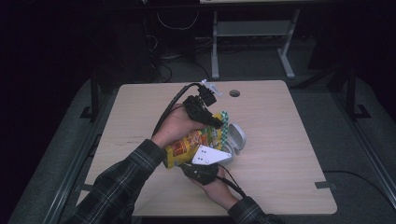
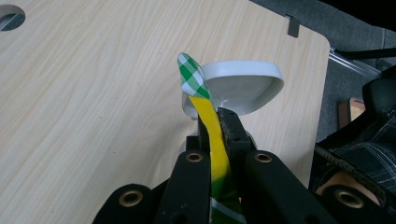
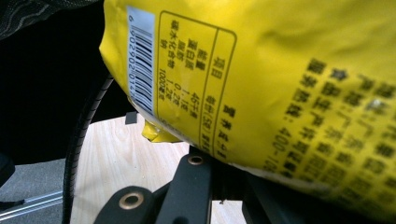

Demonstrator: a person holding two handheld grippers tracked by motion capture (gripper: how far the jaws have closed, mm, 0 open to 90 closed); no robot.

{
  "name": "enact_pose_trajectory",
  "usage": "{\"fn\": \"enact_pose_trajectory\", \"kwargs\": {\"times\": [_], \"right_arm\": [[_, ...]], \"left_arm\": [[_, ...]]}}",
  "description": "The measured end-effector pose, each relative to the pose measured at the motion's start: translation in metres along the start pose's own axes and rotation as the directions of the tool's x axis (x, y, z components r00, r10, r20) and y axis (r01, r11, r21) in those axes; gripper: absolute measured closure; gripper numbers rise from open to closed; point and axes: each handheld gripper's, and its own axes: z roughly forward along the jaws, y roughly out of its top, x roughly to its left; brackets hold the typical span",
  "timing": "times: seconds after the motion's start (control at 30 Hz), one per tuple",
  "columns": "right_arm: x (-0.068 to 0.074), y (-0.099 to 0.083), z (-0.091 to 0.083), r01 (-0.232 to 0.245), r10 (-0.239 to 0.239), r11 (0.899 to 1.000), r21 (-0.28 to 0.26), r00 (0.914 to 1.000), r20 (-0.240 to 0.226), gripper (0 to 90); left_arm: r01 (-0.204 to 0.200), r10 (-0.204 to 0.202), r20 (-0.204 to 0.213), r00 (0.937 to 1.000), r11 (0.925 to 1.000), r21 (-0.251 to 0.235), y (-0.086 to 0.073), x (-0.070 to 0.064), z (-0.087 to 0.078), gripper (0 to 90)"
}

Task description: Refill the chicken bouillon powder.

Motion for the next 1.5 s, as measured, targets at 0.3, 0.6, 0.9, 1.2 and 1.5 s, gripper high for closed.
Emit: {"fn": "enact_pose_trajectory", "kwargs": {"times": [0.3, 0.6, 0.9, 1.2, 1.5], "right_arm": [[-0.0002, 0.0001, -0.0001, 0.001, -0.001, 1.0, -0.002, 1.0, 0.001, 90.0], [-0.0001, 0.0002, -0.0002, -0.001, 0.001, 1.0, -0.003, 1.0, -0.001, 90.0], [-0.0003, 0.0001, 0.0, -0.002, 0.002, 1.0, -0.003, 1.0, -0.001, 90.0], [-0.0002, -0.0001, 0.0002, -0.004, 0.004, 1.0, -0.004, 1.0, -0.001, 90.0], [0.0, 0.0004, -0.0004, -0.008, 0.008, 1.0, -0.007, 1.0, -0.005, 90.0]], "left_arm": [[0.001, -0.001, 0.001, 1.0, 1.0, 0.0, 0.0003, -0.0001, 0.0001, 90.0], [0.003, -0.003, 0.0, 1.0, 1.0, 0.001, 0.0004, 0.0001, 0.0001, 89.9], [0.008, -0.008, -0.001, 1.0, 1.0, 0.0, 0.0005, 0.0004, 0.0009, 89.9], [0.013, -0.013, 0.001, 0.9999, 0.9999, 0.005, 0.0006, 0.0012, 0.0014, 89.9], [0.013, -0.013, -0.002, 0.9999, 0.9999, 0.011, 0.0015, 0.0008, 0.0019, 89.9]]}}
